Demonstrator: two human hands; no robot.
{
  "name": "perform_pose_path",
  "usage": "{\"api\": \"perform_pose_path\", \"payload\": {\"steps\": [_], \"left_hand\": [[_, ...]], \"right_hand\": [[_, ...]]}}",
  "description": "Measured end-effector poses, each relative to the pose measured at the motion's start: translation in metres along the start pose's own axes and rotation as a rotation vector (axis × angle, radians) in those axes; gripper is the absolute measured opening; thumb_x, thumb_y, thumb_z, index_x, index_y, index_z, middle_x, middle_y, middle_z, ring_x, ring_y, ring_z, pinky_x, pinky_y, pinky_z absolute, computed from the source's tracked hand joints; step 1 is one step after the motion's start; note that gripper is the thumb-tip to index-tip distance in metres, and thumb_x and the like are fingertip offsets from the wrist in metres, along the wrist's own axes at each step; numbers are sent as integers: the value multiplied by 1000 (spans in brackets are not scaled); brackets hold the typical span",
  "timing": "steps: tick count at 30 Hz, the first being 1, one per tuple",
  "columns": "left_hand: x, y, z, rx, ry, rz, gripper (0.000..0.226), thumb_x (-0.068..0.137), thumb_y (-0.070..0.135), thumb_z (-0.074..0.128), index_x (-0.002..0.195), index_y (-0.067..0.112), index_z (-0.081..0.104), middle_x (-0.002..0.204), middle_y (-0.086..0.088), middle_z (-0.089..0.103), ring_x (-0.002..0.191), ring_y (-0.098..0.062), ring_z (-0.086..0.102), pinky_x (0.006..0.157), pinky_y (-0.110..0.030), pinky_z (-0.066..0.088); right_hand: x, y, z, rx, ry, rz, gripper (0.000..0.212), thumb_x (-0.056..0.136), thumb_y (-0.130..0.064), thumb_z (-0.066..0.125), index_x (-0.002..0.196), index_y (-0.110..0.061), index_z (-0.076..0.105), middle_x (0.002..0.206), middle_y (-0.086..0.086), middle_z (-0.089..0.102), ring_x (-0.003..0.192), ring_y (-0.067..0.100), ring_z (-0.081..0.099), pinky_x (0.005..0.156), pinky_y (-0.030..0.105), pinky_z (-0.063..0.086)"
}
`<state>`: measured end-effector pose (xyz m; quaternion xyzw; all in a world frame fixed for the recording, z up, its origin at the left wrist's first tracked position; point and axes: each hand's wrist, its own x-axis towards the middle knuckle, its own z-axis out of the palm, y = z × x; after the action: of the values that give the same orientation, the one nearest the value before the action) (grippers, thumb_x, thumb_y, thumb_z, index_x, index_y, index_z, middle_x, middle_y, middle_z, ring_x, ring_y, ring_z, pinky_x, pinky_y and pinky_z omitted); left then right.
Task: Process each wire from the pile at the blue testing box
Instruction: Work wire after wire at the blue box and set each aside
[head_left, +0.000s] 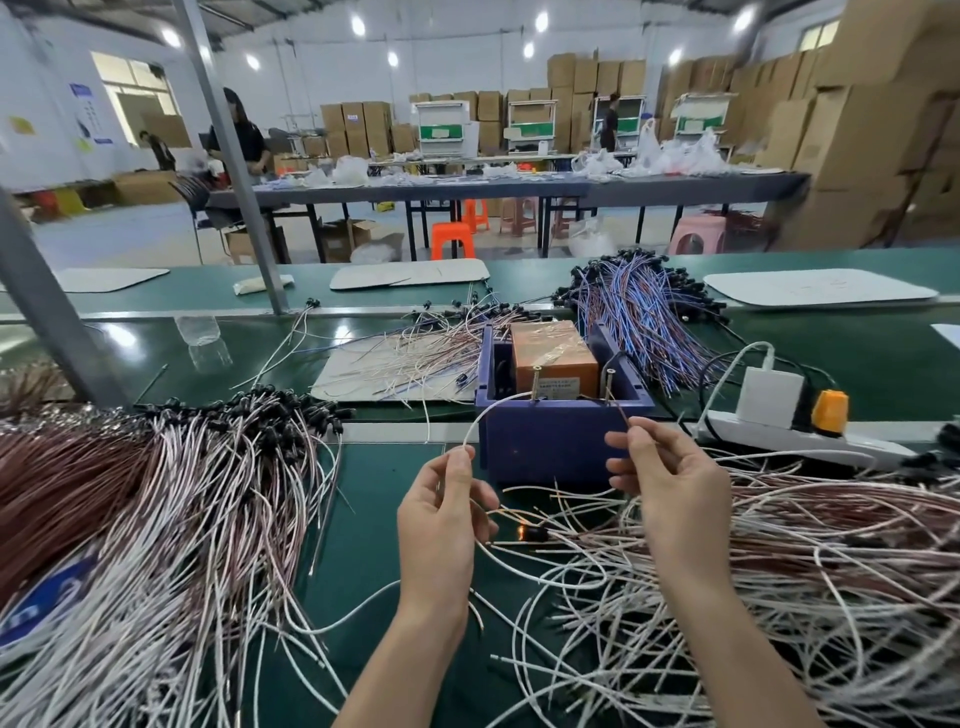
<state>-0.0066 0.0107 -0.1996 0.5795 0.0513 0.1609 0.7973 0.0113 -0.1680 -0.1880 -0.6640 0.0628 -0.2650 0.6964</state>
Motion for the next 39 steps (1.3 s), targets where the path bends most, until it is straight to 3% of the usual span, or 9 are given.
{"api": "perform_pose_path", "payload": {"steps": [39], "left_hand": [[-2, 2, 0, 43, 29, 5, 23, 101, 34, 55, 101, 14, 67, 65, 1, 67, 48, -6, 51, 49, -17, 47]], "right_hand": [[0, -2, 0, -6, 4, 3, 12, 102, -20, 58, 104, -25, 69, 88, -13, 77, 73, 9, 73, 60, 17, 56]]}}
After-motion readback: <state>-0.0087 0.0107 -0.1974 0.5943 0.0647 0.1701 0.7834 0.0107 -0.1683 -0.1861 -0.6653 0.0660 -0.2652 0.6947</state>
